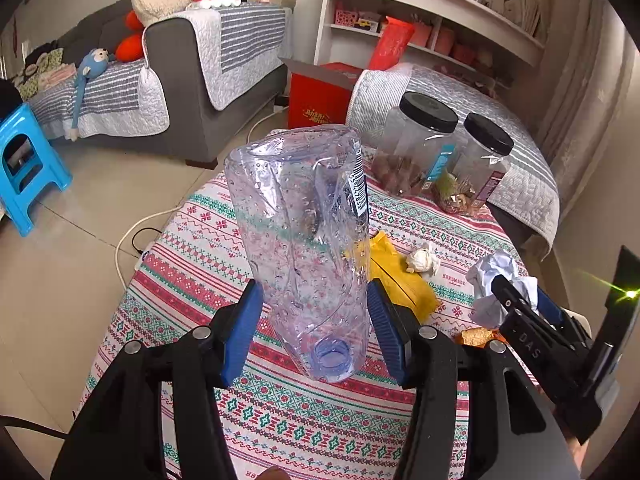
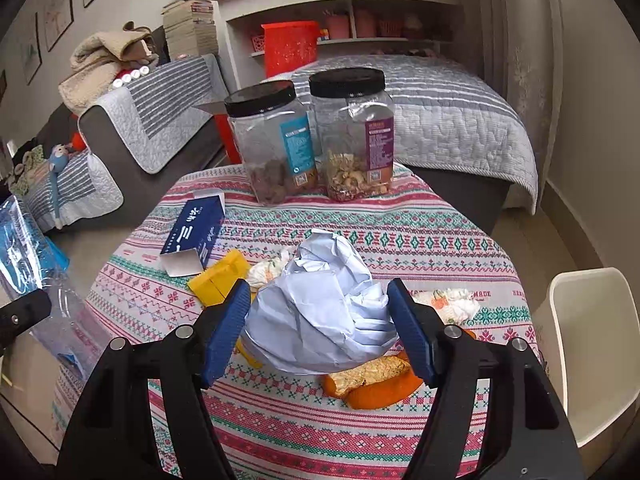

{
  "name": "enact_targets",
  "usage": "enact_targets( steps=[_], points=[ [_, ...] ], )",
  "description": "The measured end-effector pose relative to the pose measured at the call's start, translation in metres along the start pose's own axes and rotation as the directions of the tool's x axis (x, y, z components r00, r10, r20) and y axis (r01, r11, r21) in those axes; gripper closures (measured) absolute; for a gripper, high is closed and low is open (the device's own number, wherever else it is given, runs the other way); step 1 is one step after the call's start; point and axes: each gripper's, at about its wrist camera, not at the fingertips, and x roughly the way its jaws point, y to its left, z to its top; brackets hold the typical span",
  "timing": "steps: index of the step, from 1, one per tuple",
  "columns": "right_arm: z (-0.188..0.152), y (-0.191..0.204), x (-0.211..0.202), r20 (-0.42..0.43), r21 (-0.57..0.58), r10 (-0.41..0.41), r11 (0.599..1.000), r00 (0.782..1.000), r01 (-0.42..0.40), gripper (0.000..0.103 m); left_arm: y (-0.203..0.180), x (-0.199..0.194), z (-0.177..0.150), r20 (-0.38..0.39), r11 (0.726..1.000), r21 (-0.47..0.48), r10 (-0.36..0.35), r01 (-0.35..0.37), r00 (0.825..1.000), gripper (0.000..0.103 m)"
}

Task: Collect trash
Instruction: 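Lift the water bottle with the left tool while the right tool grasps the crumpled white paper, then carry the crumpled paper into the bin with the right tool while the left tool carries the bottle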

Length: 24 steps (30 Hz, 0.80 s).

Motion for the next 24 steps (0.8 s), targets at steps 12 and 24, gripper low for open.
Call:
enact_targets(
  steps=[12,24],
  points=[
    [0.010,0.000,-0.039,0.096,-0.008,0.032,0.999,0.995,-0.032,0.036,-0.008,-0.007,0.001,0.025,1.000,-0.010,-0.001,0.001,1.000,0.049],
    [0.016,-0.027,-0.063,0.159,0.038,0.006,0.999,0.987,-0.012,0.036,-0.035,-0.017,0.000,0.078,0.999,0.020,-0.042,0.041,0.996,0.049]
  ],
)
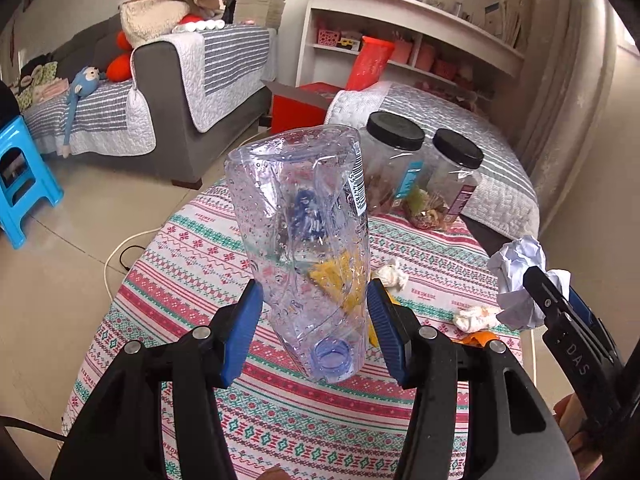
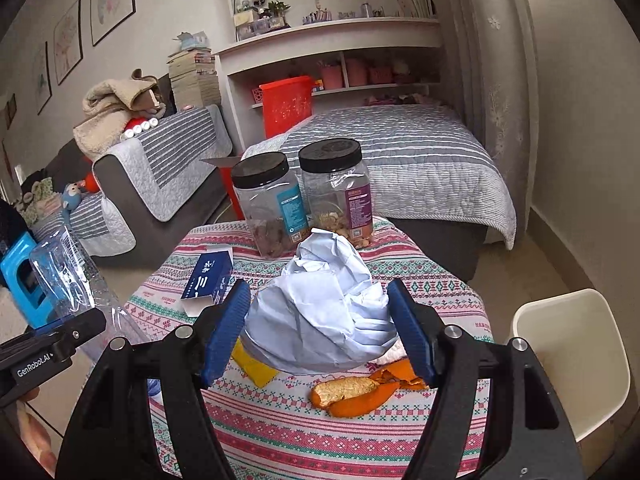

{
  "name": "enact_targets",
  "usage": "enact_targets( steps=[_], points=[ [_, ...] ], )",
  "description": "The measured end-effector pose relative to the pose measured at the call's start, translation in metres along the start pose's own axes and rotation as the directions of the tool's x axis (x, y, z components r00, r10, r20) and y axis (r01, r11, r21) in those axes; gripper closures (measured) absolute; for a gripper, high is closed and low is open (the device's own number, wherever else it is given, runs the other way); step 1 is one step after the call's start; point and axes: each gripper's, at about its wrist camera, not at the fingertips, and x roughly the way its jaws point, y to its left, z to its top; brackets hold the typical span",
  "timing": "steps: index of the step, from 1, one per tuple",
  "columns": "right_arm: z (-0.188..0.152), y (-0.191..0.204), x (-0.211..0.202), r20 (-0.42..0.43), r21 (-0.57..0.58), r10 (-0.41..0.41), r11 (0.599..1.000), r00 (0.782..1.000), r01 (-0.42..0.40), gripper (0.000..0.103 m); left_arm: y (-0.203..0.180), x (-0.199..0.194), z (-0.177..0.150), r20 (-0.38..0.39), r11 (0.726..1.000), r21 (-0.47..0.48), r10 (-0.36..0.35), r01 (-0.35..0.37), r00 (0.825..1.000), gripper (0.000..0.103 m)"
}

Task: Collect trash
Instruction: 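Carry the crumpled paper into the bin with the right tool while the left tool carries the bottle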

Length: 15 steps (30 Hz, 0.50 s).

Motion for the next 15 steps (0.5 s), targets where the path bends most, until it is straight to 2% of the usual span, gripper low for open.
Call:
enact_targets(
  steps=[15],
  points=[
    [0.010,-0.060,-0.033,0.063,0.054,-0.097,0.994,0.993,0.094,0.035,-0.065,-0.006,-0.004,0.023,0.994,0.082,-0.072,0.070,0.997,0.049]
  ],
)
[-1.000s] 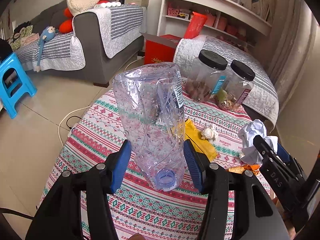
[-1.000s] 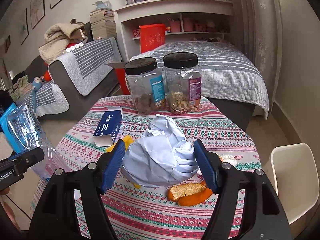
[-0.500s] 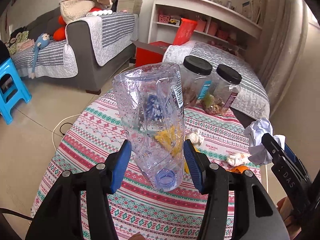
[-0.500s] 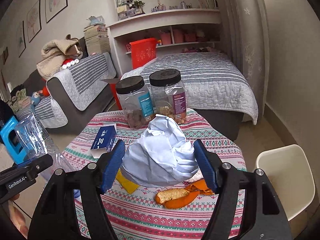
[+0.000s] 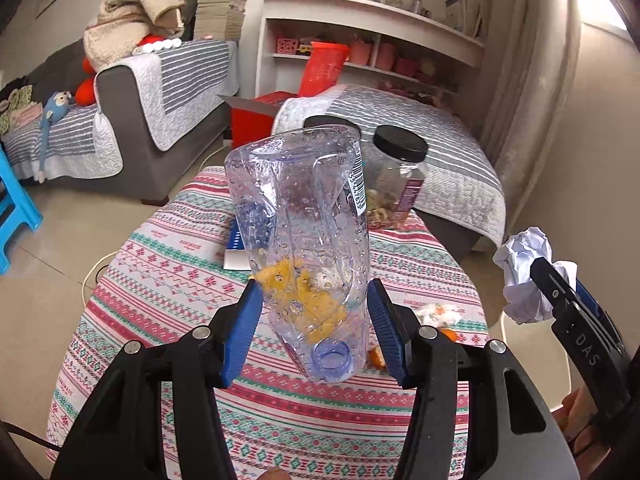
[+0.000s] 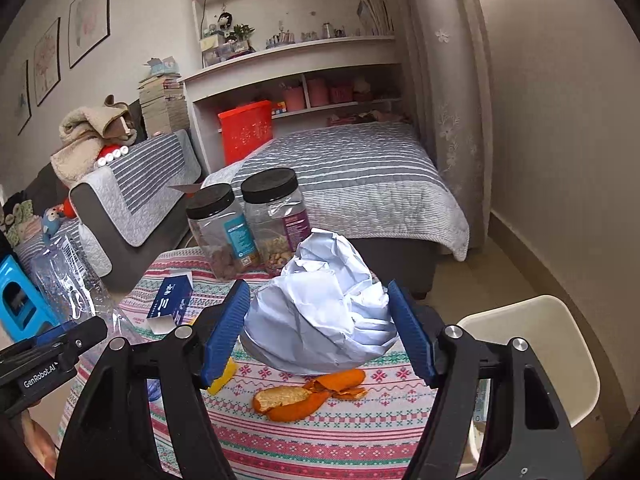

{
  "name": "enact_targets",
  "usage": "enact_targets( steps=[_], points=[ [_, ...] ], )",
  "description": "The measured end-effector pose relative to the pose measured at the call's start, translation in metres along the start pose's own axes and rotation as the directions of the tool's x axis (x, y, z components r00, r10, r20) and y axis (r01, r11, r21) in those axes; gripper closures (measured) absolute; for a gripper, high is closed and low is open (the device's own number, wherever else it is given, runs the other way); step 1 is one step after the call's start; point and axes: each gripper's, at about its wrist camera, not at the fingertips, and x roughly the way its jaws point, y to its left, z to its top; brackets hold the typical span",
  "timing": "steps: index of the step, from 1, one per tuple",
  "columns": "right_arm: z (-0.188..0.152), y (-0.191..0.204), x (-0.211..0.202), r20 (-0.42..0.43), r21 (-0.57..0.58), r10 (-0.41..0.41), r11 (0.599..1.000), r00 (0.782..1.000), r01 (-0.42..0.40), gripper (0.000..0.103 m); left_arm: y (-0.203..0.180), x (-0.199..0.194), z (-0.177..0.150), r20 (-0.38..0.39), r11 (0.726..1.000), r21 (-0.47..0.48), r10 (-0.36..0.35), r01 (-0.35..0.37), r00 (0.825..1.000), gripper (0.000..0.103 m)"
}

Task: Collect trash
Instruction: 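Carry the crumpled paper into the bin with the right tool while the left tool carries the bottle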

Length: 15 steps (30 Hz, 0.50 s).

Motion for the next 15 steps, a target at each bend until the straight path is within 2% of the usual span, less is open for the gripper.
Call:
enact_targets(
  steps=[9,15],
  points=[
    [0.005,-0.056,-0.016,0.020,0.037,-0.107,0.994,0.994,0.106,0.035,-0.038,0.004,-0.005,-0.006,0.998,0.055,-0.040,0.041,0.999,0.049],
    [0.004,-0.106,-0.019,-0.011,0.068,-0.212,0.975,0.977,0.212,0.035,-0.064,0.004,-0.006,-0.003,0.994,0.074,-0.080,0.080,0.997,0.049]
  ],
)
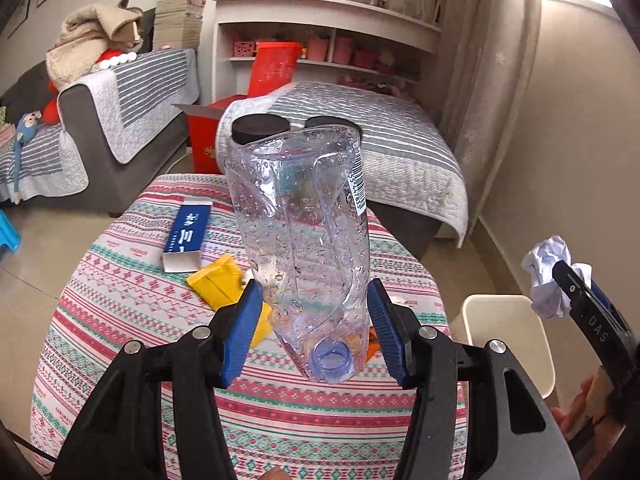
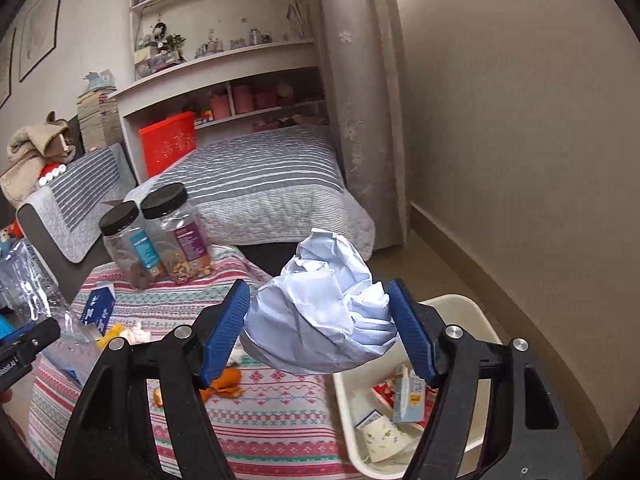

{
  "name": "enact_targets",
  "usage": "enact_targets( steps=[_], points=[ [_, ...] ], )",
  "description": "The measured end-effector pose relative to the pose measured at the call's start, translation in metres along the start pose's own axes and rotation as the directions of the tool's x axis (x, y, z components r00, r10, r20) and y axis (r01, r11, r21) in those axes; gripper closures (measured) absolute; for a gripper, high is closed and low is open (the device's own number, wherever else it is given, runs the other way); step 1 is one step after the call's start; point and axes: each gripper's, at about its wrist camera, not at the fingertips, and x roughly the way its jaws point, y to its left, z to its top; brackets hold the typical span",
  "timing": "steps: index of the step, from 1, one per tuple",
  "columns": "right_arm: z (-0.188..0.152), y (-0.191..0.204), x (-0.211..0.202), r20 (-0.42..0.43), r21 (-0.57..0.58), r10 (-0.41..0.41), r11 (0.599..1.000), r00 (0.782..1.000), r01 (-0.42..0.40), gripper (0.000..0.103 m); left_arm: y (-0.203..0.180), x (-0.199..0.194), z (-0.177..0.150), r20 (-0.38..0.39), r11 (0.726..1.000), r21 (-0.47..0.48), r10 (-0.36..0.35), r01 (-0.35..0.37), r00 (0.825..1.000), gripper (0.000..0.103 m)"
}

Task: Collect trash
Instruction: 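Carry the crumpled paper into the bin with the right tool while the left tool carries the bottle, then lower the water bottle into the white bin and open the left tool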

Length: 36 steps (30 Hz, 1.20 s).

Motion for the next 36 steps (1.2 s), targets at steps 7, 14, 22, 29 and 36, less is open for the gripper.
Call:
enact_targets(
  steps=[7,14,22,29,36],
  points=[
    [-0.003,-0.057,0.015,-0.067,0.079,-0.079,0.993,0.995,0.084,0.034,-0.039,0.002,-0.002,-0.002,0.997,0.051,-0.052,0.052,0.999,0.049],
    [-0.007,-0.100,0.012,-0.101,0.132,-0.134,0.980,0.986,0.147,0.029,-0.093,0.009,-0.007,-0.020,0.986,0.086,-0.144,0.145,0.989,0.049],
    [-0.008,-0.152,-0.016,-0.074,0.221,-0.219,0.948,0.973,0.230,0.013,-0.167,0.031,-0.022,-0.097,0.951,0.091,-0.288,0.296,0.953,0.049],
    [-0.010,-0.185,-0.040,-0.040,0.296,-0.295,0.909,0.955,0.293,0.010,-0.221,0.055,-0.052,-0.189,0.918,0.113,-0.357,0.381,0.915,0.049],
    [-0.010,-0.186,-0.048,0.006,0.268,-0.353,0.902,0.935,0.339,0.007,-0.253,0.073,-0.061,-0.233,0.882,0.107,-0.427,0.460,0.873,0.048]
  ],
)
